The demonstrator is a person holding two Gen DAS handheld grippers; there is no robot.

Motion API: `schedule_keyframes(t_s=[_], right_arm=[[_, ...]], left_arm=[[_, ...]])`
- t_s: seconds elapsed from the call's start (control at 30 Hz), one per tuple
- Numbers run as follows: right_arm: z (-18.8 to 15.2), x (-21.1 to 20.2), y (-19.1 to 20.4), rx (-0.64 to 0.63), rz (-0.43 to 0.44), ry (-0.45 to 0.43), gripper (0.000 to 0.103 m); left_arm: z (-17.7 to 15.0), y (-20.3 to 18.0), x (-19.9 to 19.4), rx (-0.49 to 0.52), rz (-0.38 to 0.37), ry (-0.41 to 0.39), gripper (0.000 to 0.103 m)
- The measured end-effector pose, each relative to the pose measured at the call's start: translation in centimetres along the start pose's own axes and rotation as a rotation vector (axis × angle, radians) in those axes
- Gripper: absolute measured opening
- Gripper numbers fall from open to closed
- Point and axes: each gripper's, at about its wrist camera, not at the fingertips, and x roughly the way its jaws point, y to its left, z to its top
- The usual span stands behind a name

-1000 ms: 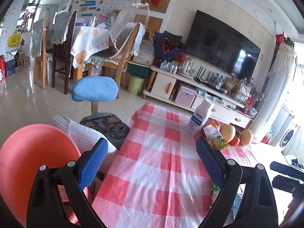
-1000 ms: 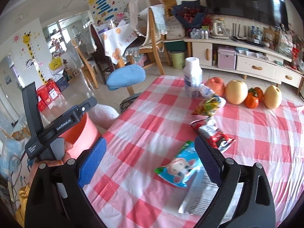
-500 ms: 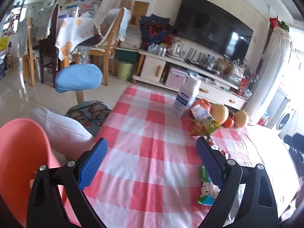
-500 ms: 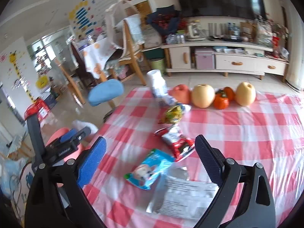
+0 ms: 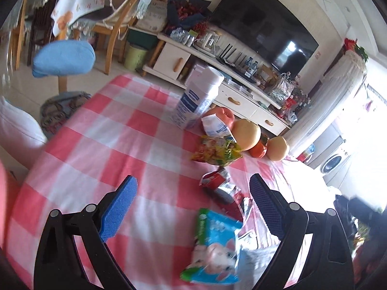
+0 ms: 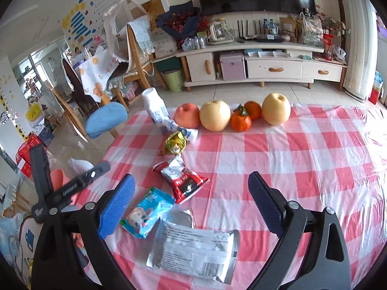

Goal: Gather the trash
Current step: 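Move both tools back over the table clutter, then grasp the white MAGICDAY pouch with the left gripper and lift it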

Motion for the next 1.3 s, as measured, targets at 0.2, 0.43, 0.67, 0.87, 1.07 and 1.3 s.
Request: schedule_keyframes(t_s=[0.2, 0.43, 0.67, 0.87, 1.07, 1.3], right_arm=[[-0.8, -0.1, -0.8, -0.013, 0.016, 0.034, 0.095], [-1.1, -0.5, -1.2, -0.023, 0.039, 0.043, 0.095], [-1.1, -1.0, -2.5, 0.017, 0.072, 0.042, 0.095], [-1.1, -1.3, -2.9, 0.026, 0.090, 0.044, 0.095], [-1.0, -1.6, -3.6, 0.050, 0.091, 0.050, 0.095], [-0.9, -1.5, -4.9, 0.086, 0.068, 0.057, 0.095]], left_arm=[[2.0, -3.5, 5.9, -0.037, -0.013, 0.020, 0.093], [4.4, -5.5, 12.0, -0.074, 0.003, 0.054, 0.093], [5.6, -4.9, 15.9, -0.144, 0.041, 0.092, 0.081], [5.9, -5.1, 17.9, -0.131, 0.082, 0.108, 0.068], [5.2, -6.1, 18.8, -0.056, 0.121, 0.163, 0.053], [3.0, -8.2, 17.8, 0.049, 0.110, 0.247, 0.050]])
